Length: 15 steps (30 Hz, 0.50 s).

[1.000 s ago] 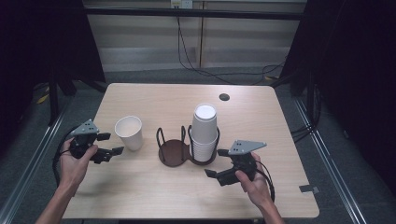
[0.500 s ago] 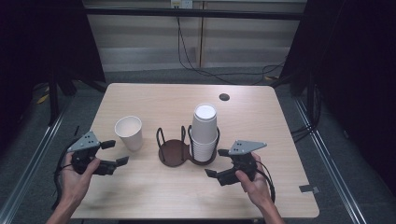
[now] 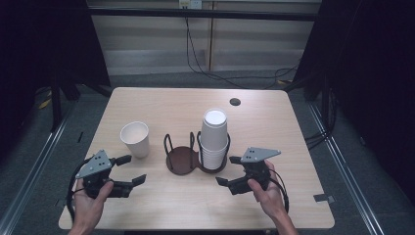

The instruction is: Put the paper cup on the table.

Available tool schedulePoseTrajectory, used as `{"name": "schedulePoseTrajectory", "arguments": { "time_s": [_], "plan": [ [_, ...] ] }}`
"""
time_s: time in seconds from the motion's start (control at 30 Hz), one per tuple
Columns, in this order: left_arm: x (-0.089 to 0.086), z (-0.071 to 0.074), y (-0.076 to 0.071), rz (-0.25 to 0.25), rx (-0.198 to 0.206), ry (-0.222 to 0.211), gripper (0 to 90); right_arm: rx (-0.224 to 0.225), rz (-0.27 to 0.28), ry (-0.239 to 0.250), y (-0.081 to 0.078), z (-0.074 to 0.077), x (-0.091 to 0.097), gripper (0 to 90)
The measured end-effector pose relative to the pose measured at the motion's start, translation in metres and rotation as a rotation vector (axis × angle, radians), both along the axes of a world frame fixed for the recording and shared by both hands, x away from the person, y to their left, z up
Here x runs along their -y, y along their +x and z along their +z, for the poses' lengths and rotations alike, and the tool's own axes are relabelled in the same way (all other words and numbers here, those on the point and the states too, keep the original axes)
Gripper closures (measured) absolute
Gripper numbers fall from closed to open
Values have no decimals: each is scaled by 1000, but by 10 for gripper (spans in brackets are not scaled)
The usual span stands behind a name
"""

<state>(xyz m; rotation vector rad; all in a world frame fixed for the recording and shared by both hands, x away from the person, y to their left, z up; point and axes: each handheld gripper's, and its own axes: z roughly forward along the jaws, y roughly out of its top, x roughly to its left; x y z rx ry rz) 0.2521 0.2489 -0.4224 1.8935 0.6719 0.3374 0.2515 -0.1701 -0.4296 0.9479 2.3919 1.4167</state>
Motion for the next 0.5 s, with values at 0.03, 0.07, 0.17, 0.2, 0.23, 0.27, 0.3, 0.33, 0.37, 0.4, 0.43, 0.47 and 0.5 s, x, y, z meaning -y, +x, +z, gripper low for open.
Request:
{"name": "schedulePoseTrajectory", "arguments": {
  "time_s": [0.03, 0.07, 0.17, 0.2, 0.23, 0.27, 0.3, 0.33, 0.37, 0.4, 0.43, 0.47, 0.5],
  "plan": [
    [3, -2, -1, -7, -4, -9, 158, 0, 0, 1, 0, 0, 0, 138],
    [6, -4, -2, -11, -14, -22, 158, 2, -2, 2, 0, 0, 0, 138],
    [14, -8, -4, -2, -12, -34, 158, 10, -9, 7, -1, 0, 1, 138],
    [16, -9, -5, -4, -15, -41, 158, 14, -15, 10, -2, 0, 1, 138],
    [19, -10, -7, -6, -16, -50, 158, 20, -18, 11, -2, 0, 1, 138],
    [21, -11, -8, -12, -12, -51, 158, 22, -21, 10, -2, -1, 1, 139],
    [24, -12, -9, 1, -5, -50, 158, 19, -25, 6, -2, -1, 1, 139],
    [27, -14, -11, 14, 3, -48, 158, 21, -30, -2, -2, -2, 1, 139],
    [30, -15, -11, 5, 0, -37, 158, 25, -38, -9, -2, -3, 1, 139],
    [32, -16, -11, -8, 3, -30, 159, 28, -43, -14, -1, -3, 1, 139],
    [33, -16, -10, -11, 2, -21, 159, 33, -45, -18, -1, -4, 1, 139],
    [33, -17, -10, -5, 2, -28, 161, 36, -49, -17, -2, -4, 1, 139],
    [33, -18, -10, 3, 4, -31, 158, 38, -55, -12, -2, -5, 2, 138]
  ]
}}
